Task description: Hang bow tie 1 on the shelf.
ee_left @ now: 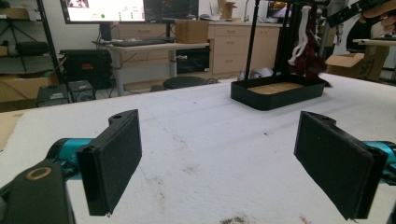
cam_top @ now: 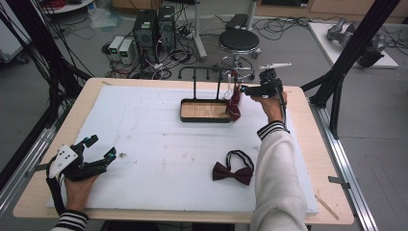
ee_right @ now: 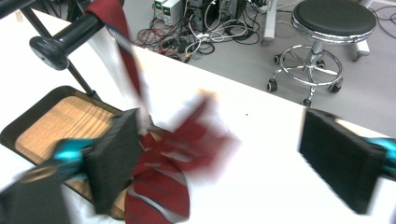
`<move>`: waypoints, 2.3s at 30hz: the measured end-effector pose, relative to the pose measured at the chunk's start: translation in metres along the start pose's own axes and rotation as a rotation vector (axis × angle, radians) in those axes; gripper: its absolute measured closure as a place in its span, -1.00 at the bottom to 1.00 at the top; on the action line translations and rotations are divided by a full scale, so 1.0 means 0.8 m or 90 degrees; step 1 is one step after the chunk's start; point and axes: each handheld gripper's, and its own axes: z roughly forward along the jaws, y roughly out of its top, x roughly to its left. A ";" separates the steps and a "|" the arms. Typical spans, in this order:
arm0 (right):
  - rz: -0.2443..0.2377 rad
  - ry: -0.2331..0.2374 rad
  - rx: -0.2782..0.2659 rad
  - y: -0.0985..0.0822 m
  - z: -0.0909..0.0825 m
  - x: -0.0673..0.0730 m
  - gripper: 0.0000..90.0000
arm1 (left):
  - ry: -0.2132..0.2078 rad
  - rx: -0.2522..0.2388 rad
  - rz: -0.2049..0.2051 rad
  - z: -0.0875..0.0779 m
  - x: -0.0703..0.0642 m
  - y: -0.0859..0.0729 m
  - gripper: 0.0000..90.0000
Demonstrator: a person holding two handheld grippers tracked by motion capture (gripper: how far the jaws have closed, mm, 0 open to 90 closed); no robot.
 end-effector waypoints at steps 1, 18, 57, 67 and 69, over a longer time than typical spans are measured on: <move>0.001 0.004 0.002 0.000 -0.001 0.001 -0.78 | 0.000 0.000 0.000 0.000 0.000 0.000 -0.66; -0.025 0.038 -0.049 -0.003 -0.073 0.024 -0.78 | -0.002 0.000 0.004 0.000 0.000 0.000 -0.66; -0.028 0.071 -0.209 -0.164 -0.200 0.103 -0.79 | 0.001 -0.010 0.001 -0.002 -0.001 0.000 -0.66; -0.025 0.071 -0.199 -0.170 -0.195 0.105 -0.79 | 0.001 -0.012 -0.001 -0.002 -0.001 -0.001 -0.66; -0.029 0.072 -0.197 -0.170 -0.194 0.104 -0.79 | 0.001 -0.012 0.000 -0.002 -0.001 -0.001 -0.66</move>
